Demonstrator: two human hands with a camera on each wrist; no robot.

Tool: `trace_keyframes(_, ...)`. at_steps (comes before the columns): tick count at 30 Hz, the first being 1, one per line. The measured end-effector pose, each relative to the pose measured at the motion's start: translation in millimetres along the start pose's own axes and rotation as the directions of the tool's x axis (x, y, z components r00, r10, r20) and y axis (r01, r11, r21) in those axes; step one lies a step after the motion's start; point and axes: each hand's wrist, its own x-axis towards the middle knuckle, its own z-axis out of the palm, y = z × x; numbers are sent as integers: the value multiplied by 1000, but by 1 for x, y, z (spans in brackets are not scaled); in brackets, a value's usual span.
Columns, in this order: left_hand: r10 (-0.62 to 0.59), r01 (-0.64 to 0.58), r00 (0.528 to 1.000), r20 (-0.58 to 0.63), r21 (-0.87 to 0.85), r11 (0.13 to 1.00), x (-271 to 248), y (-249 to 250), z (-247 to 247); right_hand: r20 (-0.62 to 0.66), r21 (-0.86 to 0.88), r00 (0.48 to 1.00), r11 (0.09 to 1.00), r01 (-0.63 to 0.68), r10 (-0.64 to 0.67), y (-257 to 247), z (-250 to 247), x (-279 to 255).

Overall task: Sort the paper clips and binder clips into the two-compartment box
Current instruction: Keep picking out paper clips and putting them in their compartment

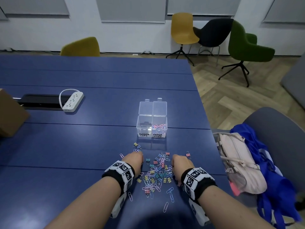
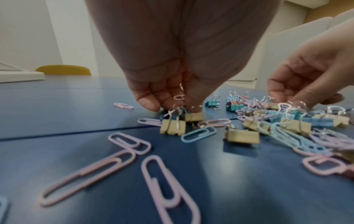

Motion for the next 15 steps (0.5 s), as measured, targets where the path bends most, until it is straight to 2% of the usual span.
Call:
trace_keyframes(3, 28, -28, 999, -23, 8, 1000, -1, 1, 1, 0, -28, 1000, 999, 31, -31, 1, 2, 1)
trace_keyframes(5, 36, -42, 997, -67, -90, 995, -3, -3, 0, 30, -30, 998, 998, 47, -46, 0, 1, 1)
trace_keyframes(7, -10, -22, 992, -122, -254, 967, -6, -8, -1, 30, 45, 999, 998, 40, -42, 3, -1, 2)
trace_keyframes(9, -105, 9, 980, -168, -493, 870, -8, -14, -3, -2, 233, 1000, 972, 9, -9, 10, -5, 3)
trace_keyframes(10, -155, 21, 975, -156, -635, 772, -8, -16, -4, -13, 370, 1000, 929, -12, 18, 16, -6, 4)
trace_keyframes(11, -191, 30, 974, -119, -772, 635, -8, -18, -5, 3, 554, 999, 831, -47, 55, 21, -8, 4)
trace_keyframes(12, -208, 41, 976, -67, -878, 476, -8, -17, -7, 47, 742, 995, 664, -91, 84, 26, -9, 2)
trace_keyframes(13, -204, 49, 979, -17, -948, 314, -7, -13, -9, 121, 879, 989, 453, -149, 90, 29, -11, 0)
trace_keyframes(14, -182, 56, 983, 26, -986, 159, -7, -9, -12, 186, 950, 980, 243, -197, 69, 31, -11, -1)
trace_keyframes(15, -152, 69, 986, 66, -998, 16, -7, -4, -16, 228, 969, 973, 86, -230, 33, 34, -12, -1)
